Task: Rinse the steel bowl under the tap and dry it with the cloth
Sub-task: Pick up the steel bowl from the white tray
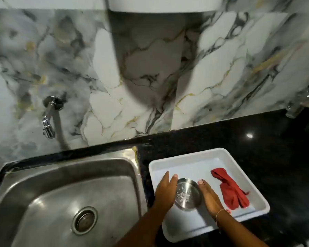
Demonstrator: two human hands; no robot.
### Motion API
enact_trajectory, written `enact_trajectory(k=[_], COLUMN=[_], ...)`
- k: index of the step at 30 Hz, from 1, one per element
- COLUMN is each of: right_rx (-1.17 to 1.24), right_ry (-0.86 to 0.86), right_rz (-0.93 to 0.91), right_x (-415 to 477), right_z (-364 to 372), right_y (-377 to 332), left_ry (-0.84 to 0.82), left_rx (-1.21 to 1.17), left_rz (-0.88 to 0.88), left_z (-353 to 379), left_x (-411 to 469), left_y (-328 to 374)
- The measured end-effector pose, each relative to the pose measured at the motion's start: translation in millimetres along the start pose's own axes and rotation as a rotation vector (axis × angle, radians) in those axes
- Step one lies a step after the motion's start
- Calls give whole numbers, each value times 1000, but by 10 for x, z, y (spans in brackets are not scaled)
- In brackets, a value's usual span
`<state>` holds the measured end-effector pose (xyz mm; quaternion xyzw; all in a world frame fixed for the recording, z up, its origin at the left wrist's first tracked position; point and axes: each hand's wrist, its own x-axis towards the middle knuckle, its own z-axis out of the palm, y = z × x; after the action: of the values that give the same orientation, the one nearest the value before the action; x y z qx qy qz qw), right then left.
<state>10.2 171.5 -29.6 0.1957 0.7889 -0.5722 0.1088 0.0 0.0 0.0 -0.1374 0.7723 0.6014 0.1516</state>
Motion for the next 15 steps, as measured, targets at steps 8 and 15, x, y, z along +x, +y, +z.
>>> enact_trajectory(k=[8,15], right_rx=[194,281], right_ry=[-9,11], right_rz=[70,93], right_x=[41,69], right_z=[47,133], right_y=[135,19], left_ry=[35,95], left_rx=[-218,-306], left_rz=[-264,-286], left_z=[425,443], left_x=[302,300], left_y=[-288,-226])
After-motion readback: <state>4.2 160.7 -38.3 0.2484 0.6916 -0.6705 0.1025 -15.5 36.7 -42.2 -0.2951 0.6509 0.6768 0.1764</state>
